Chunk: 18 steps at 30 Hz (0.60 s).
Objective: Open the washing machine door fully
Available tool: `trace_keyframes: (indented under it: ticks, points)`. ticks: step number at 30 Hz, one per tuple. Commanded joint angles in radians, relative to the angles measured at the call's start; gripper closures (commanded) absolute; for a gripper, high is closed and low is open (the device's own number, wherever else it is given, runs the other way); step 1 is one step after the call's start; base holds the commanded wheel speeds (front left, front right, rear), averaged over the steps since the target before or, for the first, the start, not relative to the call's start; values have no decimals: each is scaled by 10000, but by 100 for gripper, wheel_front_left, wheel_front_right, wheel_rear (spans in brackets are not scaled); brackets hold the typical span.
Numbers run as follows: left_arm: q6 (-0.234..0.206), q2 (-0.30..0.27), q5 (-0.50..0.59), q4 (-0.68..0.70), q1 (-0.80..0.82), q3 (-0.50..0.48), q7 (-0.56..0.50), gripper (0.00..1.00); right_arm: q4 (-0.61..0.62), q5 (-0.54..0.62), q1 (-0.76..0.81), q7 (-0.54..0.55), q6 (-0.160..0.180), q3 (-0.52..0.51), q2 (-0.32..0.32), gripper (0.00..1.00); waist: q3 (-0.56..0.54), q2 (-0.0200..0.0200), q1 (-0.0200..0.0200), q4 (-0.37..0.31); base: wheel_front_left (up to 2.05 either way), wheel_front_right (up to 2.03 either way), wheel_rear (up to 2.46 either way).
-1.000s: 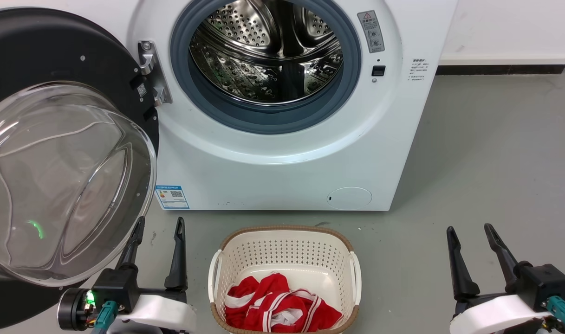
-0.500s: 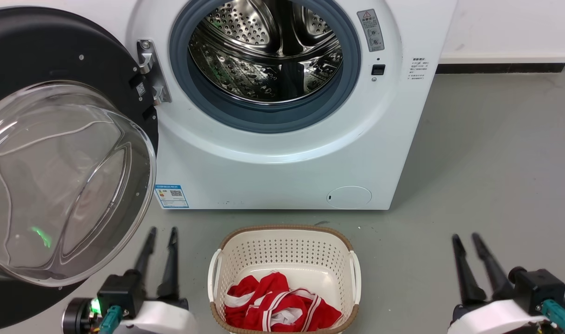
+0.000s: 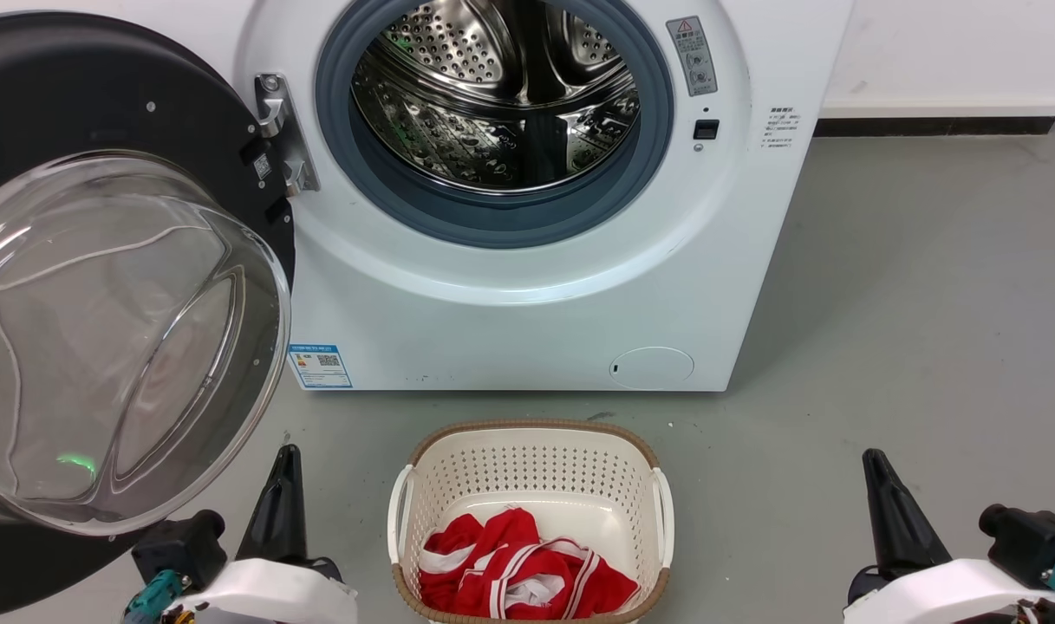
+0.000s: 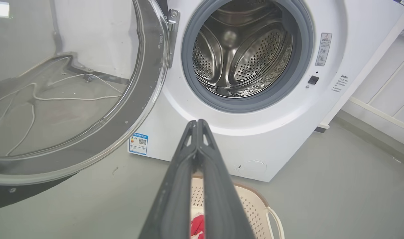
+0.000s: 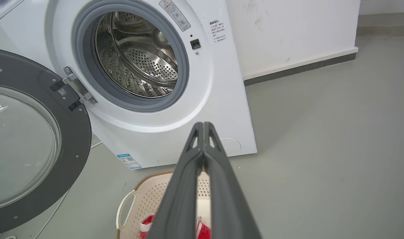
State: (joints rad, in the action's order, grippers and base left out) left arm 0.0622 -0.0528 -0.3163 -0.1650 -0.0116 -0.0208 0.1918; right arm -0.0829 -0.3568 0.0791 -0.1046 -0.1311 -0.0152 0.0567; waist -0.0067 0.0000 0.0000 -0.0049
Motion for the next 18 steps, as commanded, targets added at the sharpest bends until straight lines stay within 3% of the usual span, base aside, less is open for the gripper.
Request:
trace_keyframes:
  ticks: [1,18]
  points:
    - [59,-25,-458,109,329,-67,-82,100,70,-503,-363,36,1,1,86,100,1,0,0,1,0,0,0]
    - [208,-15,-3366,-69,542,-249,-753,100,-305,-3449,-731,398,1,-59,184,100,16,0,0,8,0,0,0]
